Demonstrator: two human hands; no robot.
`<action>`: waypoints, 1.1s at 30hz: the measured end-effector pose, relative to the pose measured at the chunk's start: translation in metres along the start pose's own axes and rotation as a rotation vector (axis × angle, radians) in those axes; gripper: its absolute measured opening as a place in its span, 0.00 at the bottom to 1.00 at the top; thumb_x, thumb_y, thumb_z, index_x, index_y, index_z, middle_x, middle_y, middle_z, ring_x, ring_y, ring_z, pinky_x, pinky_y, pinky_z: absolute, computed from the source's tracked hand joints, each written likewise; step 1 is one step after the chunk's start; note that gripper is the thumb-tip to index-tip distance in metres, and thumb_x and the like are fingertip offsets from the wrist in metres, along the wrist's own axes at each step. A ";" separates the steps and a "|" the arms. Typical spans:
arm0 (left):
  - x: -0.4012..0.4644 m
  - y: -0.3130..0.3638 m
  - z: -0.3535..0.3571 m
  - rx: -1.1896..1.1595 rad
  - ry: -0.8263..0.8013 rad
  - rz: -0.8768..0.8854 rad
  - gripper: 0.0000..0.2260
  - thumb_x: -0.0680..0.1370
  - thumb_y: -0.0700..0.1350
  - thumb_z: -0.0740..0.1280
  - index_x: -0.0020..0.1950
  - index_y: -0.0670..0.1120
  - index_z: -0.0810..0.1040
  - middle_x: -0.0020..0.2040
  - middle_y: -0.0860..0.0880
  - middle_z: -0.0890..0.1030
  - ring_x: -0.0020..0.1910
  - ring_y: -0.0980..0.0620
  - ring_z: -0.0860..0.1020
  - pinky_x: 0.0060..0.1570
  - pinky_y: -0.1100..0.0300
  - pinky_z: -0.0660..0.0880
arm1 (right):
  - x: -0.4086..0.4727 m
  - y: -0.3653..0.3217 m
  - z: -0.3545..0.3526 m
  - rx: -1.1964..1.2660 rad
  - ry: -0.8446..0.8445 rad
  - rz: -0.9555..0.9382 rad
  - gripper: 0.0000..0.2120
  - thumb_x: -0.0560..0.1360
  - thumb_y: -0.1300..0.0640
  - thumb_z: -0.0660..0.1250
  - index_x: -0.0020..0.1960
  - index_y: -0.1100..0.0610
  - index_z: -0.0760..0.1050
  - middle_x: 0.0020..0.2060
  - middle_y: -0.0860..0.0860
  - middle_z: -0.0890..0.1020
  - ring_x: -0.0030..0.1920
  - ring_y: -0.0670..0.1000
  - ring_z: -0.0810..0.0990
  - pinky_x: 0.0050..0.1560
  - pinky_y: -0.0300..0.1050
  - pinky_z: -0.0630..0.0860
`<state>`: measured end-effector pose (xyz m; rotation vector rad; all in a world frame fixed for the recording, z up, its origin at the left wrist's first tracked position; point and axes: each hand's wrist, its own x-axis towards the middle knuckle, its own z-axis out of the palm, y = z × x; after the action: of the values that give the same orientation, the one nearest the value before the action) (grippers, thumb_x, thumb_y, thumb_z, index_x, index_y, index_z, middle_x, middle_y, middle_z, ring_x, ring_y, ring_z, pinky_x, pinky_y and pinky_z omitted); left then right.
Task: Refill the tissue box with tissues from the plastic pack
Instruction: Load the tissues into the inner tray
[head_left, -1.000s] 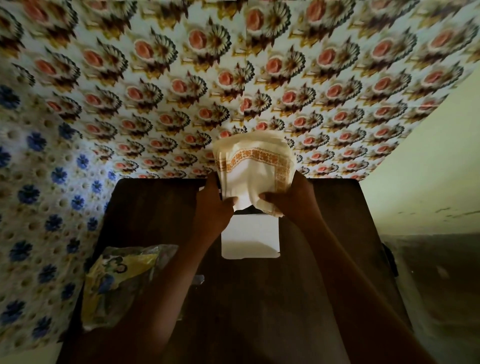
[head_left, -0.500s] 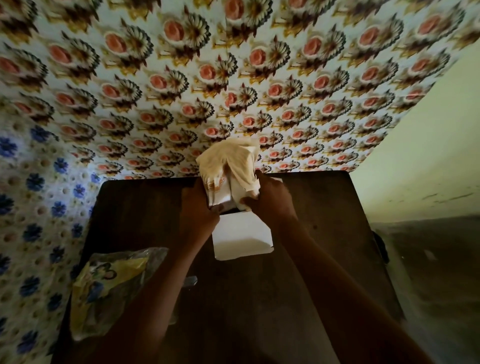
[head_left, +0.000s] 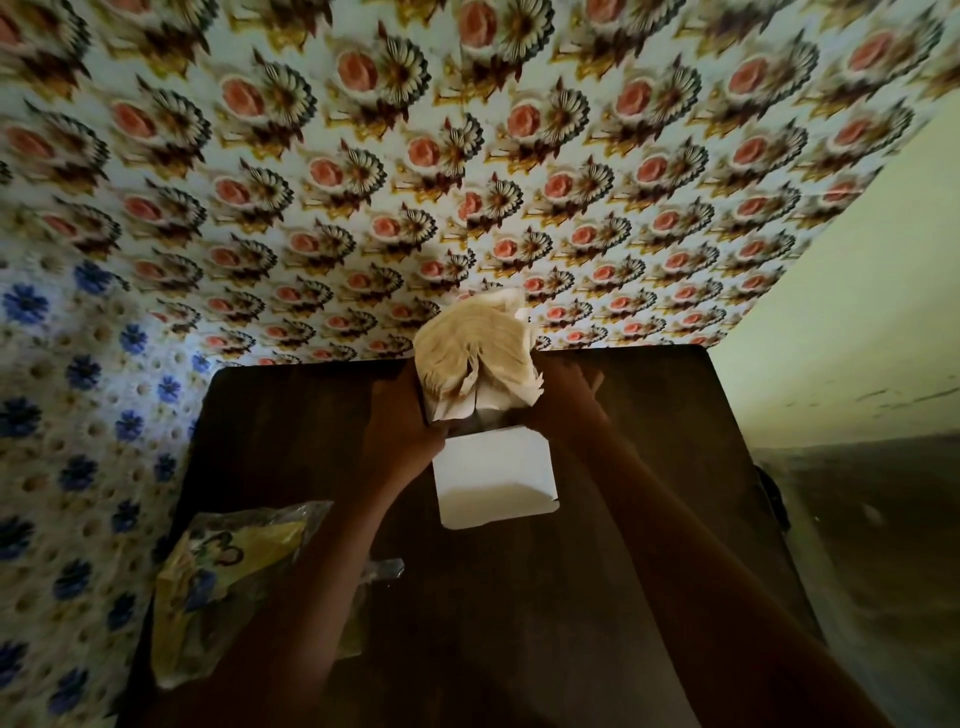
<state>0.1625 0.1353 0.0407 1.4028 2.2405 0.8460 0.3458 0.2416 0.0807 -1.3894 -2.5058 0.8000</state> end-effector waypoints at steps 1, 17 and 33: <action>0.001 0.001 -0.001 0.002 -0.001 0.018 0.30 0.69 0.49 0.75 0.70 0.54 0.70 0.60 0.52 0.81 0.63 0.46 0.78 0.58 0.48 0.80 | 0.002 0.002 -0.004 0.105 -0.020 -0.010 0.36 0.66 0.53 0.80 0.70 0.56 0.71 0.63 0.55 0.80 0.65 0.60 0.76 0.67 0.54 0.67; -0.002 0.007 -0.002 0.009 -0.030 -0.015 0.27 0.67 0.46 0.77 0.65 0.51 0.75 0.63 0.48 0.70 0.67 0.45 0.72 0.58 0.52 0.78 | -0.003 0.010 -0.002 0.078 -0.057 -0.108 0.38 0.68 0.51 0.79 0.73 0.57 0.68 0.66 0.58 0.77 0.67 0.59 0.75 0.67 0.55 0.71; 0.020 0.040 -0.006 0.652 -0.334 -0.066 0.19 0.74 0.43 0.72 0.64 0.50 0.76 0.57 0.49 0.80 0.58 0.45 0.80 0.54 0.48 0.79 | 0.012 0.002 0.008 -0.280 0.001 -0.229 0.30 0.72 0.45 0.70 0.72 0.44 0.66 0.69 0.50 0.75 0.72 0.59 0.69 0.70 0.65 0.56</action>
<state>0.1773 0.1645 0.0711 1.5656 2.3616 -0.1727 0.3379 0.2495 0.0717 -1.1402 -2.7932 0.4182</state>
